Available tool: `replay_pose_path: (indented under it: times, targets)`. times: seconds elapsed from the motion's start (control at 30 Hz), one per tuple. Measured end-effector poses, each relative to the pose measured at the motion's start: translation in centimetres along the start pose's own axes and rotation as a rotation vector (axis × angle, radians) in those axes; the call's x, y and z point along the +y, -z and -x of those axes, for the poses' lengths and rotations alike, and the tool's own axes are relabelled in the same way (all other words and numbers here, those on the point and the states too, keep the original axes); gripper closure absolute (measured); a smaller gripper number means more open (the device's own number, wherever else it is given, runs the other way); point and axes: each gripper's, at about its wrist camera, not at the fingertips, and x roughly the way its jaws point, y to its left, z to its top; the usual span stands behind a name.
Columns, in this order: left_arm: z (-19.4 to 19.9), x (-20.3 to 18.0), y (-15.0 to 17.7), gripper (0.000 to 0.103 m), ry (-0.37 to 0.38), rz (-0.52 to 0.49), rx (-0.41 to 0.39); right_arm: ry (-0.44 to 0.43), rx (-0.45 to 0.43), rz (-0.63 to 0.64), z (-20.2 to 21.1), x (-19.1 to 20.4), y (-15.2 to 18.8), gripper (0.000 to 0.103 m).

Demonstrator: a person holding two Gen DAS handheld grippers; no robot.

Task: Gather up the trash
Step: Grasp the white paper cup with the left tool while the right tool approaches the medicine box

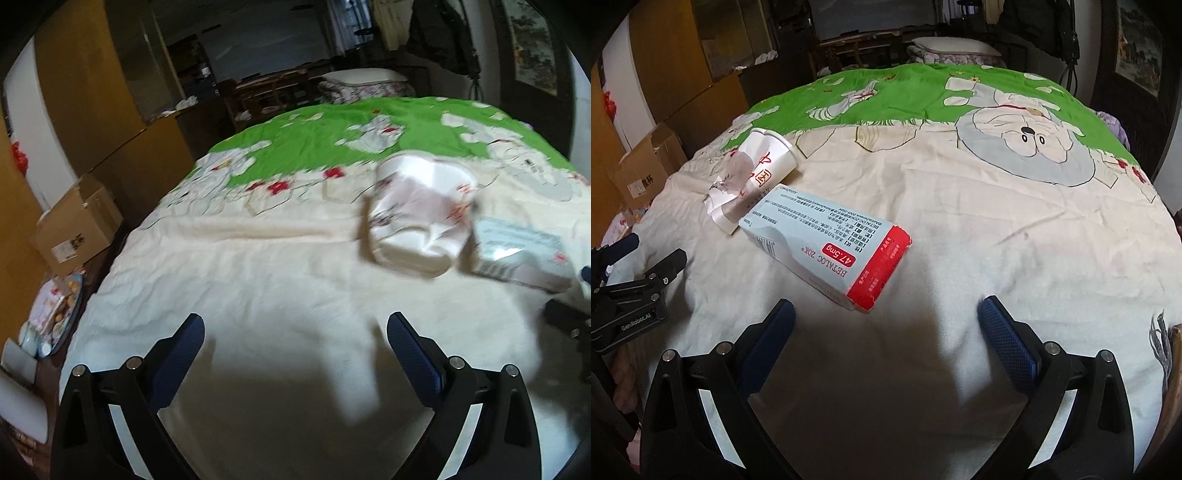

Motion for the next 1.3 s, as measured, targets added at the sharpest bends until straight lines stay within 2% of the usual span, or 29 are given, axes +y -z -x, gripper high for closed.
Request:
replay_pose_path:
  times: [0.23, 0.37, 0.6, 0.7, 0.8, 0.87, 1.03, 1.07, 1.17, 1.3]
  targets:
    - [0.5, -2.0, -3.4, 0.006, 0.109, -0.021, -0.047, -0.014, -0.004, -0.012, 0.0, -0.2, 0.0, 0.006]
    - [-1.1, -3.6, -5.8, 0.006, 0.168, -0.024, -0.012, -0.03, -0.007, -0.023, 0.1, -0.4, -0.1, 0.006]
    - [-4.7, -5.0, -9.0, 0.006, 0.289, 0.038, 0.072, -0.045, -0.012, -0.037, 0.1, -0.6, -0.1, 0.006]
    - [-5.8, -5.1, -9.6, 0.006, 0.289, 0.055, 0.095, -0.038, -0.008, -0.032, 0.0, -0.5, -0.2, 0.006]
    - [-6.1, -3.3, -9.1, 0.006, 0.21, 0.045, 0.084, -0.035, -0.006, -0.03, 0.0, -0.5, -0.2, 0.006]
    - [-6.4, -0.7, -8.2, 0.005, 0.115, 0.043, 0.084, -0.028, -0.004, -0.025, -0.1, -0.4, -0.2, 0.006]
    - [-4.6, 6.6, -6.4, 0.006, 0.029, 0.128, 0.102, -0.015, 0.001, -0.016, -0.1, -0.2, -0.2, 0.006]
    - [-4.0, 7.2, -6.3, 0.006, 0.034, 0.135, 0.097, -0.013, 0.002, -0.015, -0.2, -0.2, -0.2, 0.006]
    - [-2.1, 7.2, -6.5, 0.006, 0.118, 0.147, 0.071, -0.008, 0.003, -0.012, -0.2, -0.1, -0.2, 0.006]
    - [-1.4, 3.8, -7.8, 0.006, 0.25, 0.135, 0.046, -0.002, 0.004, -0.009, -0.2, 0.0, -0.2, 0.006]
